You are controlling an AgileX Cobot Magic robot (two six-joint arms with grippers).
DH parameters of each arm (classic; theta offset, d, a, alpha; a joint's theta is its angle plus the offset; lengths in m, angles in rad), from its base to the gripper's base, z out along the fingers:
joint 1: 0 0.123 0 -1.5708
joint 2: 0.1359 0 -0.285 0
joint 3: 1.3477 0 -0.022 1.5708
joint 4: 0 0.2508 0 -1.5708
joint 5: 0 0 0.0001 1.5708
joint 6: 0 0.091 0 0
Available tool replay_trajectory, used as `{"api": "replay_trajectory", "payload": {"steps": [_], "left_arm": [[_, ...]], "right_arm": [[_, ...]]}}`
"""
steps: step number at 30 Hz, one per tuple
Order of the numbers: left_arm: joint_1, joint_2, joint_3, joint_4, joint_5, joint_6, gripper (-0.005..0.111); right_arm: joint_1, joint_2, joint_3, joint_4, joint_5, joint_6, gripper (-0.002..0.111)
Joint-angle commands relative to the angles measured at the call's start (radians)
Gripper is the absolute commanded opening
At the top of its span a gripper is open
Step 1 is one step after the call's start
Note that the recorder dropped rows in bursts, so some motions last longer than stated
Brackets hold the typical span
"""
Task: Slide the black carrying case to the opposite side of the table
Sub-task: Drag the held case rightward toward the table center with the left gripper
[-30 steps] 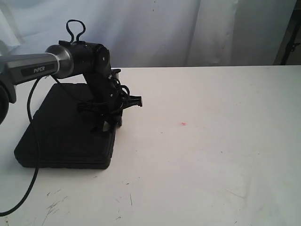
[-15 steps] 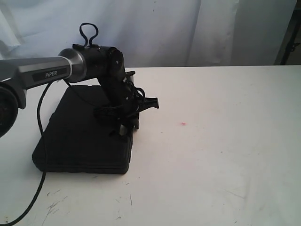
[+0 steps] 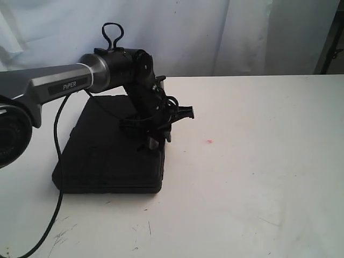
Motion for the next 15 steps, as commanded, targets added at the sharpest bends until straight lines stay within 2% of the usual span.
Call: {"api": "replay_trajectory", "payload": {"steps": [1,4,15], "left_arm": [[-0.009,0.02,-0.073,0.005,0.048,-0.018,0.0],[-0.009,0.051,-0.1,0.001,0.087,-0.018,0.0],[-0.033,0.071,-0.141,0.009,0.06,-0.035,0.0]], "right_arm": [[-0.008,-0.006,0.002,0.001,-0.013,-0.004,0.0],[-0.008,-0.006,0.002,0.001,-0.013,-0.004,0.0],[-0.008,-0.006,0.002,0.001,-0.013,-0.004,0.0]]}}
